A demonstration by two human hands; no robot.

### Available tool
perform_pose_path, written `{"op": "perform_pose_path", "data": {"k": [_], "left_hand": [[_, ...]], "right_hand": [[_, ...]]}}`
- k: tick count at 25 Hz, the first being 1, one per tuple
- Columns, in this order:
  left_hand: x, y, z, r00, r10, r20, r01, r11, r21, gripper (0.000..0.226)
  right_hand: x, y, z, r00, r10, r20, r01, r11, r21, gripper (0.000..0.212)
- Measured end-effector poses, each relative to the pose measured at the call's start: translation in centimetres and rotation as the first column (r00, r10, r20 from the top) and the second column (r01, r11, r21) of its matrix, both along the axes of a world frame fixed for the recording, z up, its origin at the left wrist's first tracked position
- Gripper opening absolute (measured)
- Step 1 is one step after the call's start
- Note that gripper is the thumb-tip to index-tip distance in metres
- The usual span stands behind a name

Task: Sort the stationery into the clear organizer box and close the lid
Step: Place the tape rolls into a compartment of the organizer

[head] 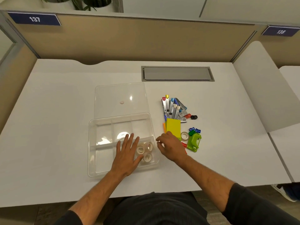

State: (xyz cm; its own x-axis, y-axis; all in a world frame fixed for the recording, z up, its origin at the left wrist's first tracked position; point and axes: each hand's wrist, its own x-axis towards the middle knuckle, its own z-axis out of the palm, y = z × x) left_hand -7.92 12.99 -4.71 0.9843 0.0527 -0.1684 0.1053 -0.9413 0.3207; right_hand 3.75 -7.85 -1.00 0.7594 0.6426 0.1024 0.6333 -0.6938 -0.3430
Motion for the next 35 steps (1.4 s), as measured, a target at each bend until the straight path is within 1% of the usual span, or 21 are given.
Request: {"op": "perform_pose_path", "data": {"k": [1, 3, 5, 7, 10, 17, 19, 26, 28, 31, 32, 33, 35], "left_hand": [[0.3, -0.1, -0.1, 1.0, -0.01, -0.002, 0.01, 1.0, -0.002, 0.079], [0.6, -0.1, -0.5, 0.999, -0.032, -0.014, 0.032, 0.999, 0.0, 0.08], [0.6, 0.0, -0.8, 0.998, -0.047, -0.029, 0.048, 0.999, 0.025, 0.081], [0.5, -0.1, -0.9, 0.998, -0.054, -0.041, 0.056, 0.997, 0.052, 0.081], [0.6, -0.2, -0.8, 0.998, -0.057, -0.035, 0.059, 0.997, 0.049, 0.082], [0.7, -0.1, -0.8, 0.998, -0.055, -0.026, 0.056, 0.998, 0.041, 0.08], [0.7, -0.1, -0.8, 0.998, -0.055, -0.029, 0.056, 0.997, 0.044, 0.079], [0.7, -0.1, -0.6, 0.997, -0.054, -0.064, 0.058, 0.996, 0.061, 0.079], [0.7, 0.0, -0.6, 0.996, -0.053, -0.072, 0.058, 0.996, 0.061, 0.08], [0.7, 0.1, -0.5, 0.995, -0.056, -0.077, 0.058, 0.998, 0.026, 0.081], [0.7, 0.1, -0.5, 0.996, -0.061, -0.071, 0.062, 0.998, 0.007, 0.081], [0.6, 0.2, -0.4, 0.996, -0.067, -0.064, 0.066, 0.998, -0.019, 0.082], [0.4, 0.5, -0.1, 0.996, -0.077, -0.041, 0.074, 0.995, -0.06, 0.084]], "right_hand": [[0.7, -0.8, 0.0, 0.998, -0.065, -0.01, 0.065, 0.998, 0.007, 0.009], [2.2, -2.9, -0.3, 0.982, -0.186, -0.039, 0.184, 0.982, -0.035, 0.012], [3.7, -5.1, -0.7, 0.957, -0.284, -0.063, 0.275, 0.954, -0.119, 0.019], [4.7, -6.9, -1.1, 0.935, -0.347, -0.07, 0.326, 0.922, -0.211, 0.025], [5.4, -8.4, -1.7, 0.933, -0.357, -0.038, 0.322, 0.879, -0.352, 0.028], [5.7, -7.9, -2.9, 0.944, -0.329, -0.01, 0.273, 0.8, -0.535, 0.03], [5.8, -7.7, -2.9, 0.947, -0.321, -0.016, 0.258, 0.789, -0.557, 0.031], [5.7, -7.8, -2.8, 0.935, -0.354, -0.037, 0.285, 0.807, -0.516, 0.03], [5.7, -7.8, -2.7, 0.918, -0.394, -0.036, 0.334, 0.819, -0.466, 0.028], [5.6, -7.6, -2.2, 0.869, -0.492, -0.053, 0.46, 0.841, -0.285, 0.025], [5.4, -7.2, -1.9, 0.873, -0.484, -0.056, 0.464, 0.861, -0.21, 0.023], [5.1, -6.7, -1.7, 0.894, -0.444, -0.052, 0.435, 0.891, -0.132, 0.021], [4.0, -4.9, -1.0, 0.952, -0.301, -0.051, 0.302, 0.953, 0.009, 0.015]]}}
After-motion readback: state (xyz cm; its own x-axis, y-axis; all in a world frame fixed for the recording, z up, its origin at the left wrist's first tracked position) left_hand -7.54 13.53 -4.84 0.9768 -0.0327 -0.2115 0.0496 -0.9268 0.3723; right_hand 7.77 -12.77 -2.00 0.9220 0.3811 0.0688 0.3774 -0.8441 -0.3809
